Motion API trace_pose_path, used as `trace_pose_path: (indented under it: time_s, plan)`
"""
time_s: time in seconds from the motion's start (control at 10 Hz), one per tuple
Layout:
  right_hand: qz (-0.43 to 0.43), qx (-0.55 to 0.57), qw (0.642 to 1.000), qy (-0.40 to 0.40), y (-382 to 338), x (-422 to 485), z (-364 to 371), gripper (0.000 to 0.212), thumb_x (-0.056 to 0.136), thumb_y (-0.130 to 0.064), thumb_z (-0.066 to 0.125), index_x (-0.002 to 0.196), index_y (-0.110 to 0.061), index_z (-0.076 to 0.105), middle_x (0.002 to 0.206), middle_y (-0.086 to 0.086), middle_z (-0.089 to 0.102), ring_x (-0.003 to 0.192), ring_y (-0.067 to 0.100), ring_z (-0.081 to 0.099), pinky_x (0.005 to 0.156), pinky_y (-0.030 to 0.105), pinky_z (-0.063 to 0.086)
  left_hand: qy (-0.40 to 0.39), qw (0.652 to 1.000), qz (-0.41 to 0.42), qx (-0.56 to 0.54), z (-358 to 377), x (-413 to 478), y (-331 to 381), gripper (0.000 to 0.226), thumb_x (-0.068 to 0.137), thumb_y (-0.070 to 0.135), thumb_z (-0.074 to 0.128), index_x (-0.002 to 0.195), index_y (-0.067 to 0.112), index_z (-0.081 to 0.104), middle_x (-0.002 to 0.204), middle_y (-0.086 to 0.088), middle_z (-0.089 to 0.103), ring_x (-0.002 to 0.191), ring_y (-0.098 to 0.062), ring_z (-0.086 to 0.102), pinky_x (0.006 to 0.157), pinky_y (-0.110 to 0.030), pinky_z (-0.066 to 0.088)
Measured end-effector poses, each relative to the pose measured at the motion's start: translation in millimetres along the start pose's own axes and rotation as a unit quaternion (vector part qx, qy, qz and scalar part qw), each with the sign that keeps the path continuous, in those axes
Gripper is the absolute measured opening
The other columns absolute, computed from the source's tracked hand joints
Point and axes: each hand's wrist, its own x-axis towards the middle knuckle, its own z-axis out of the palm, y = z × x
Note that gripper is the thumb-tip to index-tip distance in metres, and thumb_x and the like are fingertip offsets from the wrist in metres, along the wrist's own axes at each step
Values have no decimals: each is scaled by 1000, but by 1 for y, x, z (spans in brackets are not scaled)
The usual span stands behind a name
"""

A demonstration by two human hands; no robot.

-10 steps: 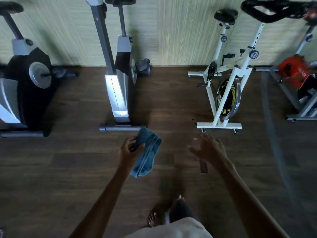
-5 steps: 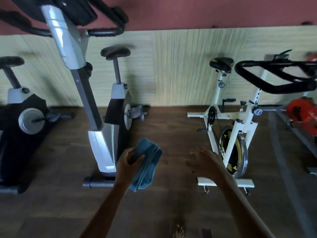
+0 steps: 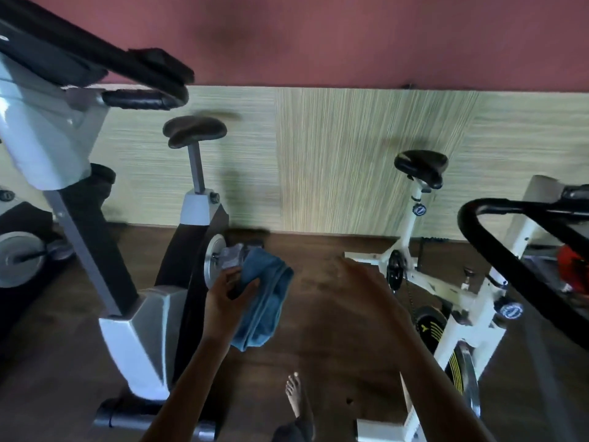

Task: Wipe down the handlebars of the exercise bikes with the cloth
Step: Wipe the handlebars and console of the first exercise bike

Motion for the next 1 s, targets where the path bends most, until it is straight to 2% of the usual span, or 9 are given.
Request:
trace_pose_path:
  time_s: [0.1,0.2,0.3,0.4,0.5,0.6,0.8,0.9,1.0]
  plan:
    - [-13,-41,999,3,6,85,-13,62,85,-59,56,133,-21,49,126,5,61,116,28,58,95,39,44,19,1000,6,-15,30,60,2,27,87,4,71,93,27,60,81,22,71,77,8,66,71,-14,53]
    - [-71,-37,996,34,2,169,-27,69,75,-75,39,115,-22,56,108,-6,66,99,18,64,88,38,49,45,998,3,-37,54,125,8,25,87,0,70,97,20,60,89,8,70,80,9,65,72,-8,51]
    - [-78,-50,995,25,-19,236,-48,44,83,-61,47,106,-26,58,97,-10,64,89,14,62,83,36,51,75,996,6,-48,67,182,14,24,88,1,69,97,21,60,90,5,69,80,6,67,71,-11,52]
    - [-132,-47,990,-22,-34,296,-60,44,90,-47,56,126,-23,52,120,-4,63,110,17,58,96,38,44,107,993,-10,-38,68,230,14,24,87,6,72,98,24,61,88,9,71,88,-5,70,77,-22,56]
    - [-179,-65,981,-41,-48,353,-65,44,91,-46,56,127,-21,52,125,-1,60,114,19,57,98,39,41,138,990,-19,-36,61,264,9,26,85,8,74,101,25,62,94,14,72,92,-6,70,81,-29,57]
    - [-246,-84,964,-54,-62,409,-62,42,92,-48,53,124,-22,53,122,-3,62,109,19,59,91,36,43,195,980,-27,-31,56,293,5,28,85,8,74,101,27,63,99,2,73,95,-11,70,82,-32,56]
    - [-405,-107,904,-86,-108,526,-54,40,91,-52,53,121,-25,54,120,-8,62,107,15,61,84,31,43,332,942,-43,-22,64,344,-2,29,84,-4,71,99,19,63,89,14,75,82,-3,71,65,-14,54]
    - [-501,-101,854,-100,-138,581,-47,35,90,-51,56,116,-28,56,115,-10,65,103,14,62,81,31,48,419,906,-50,-27,76,365,-5,30,83,0,74,99,24,65,90,3,77,81,-9,72,65,-18,55]
    - [-577,-83,799,-147,-167,628,-45,33,88,-46,59,116,-29,59,114,-11,66,101,13,64,77,28,48,515,854,-67,-42,100,381,4,38,83,0,74,90,36,67,85,-2,77,73,-8,70,62,-20,55]
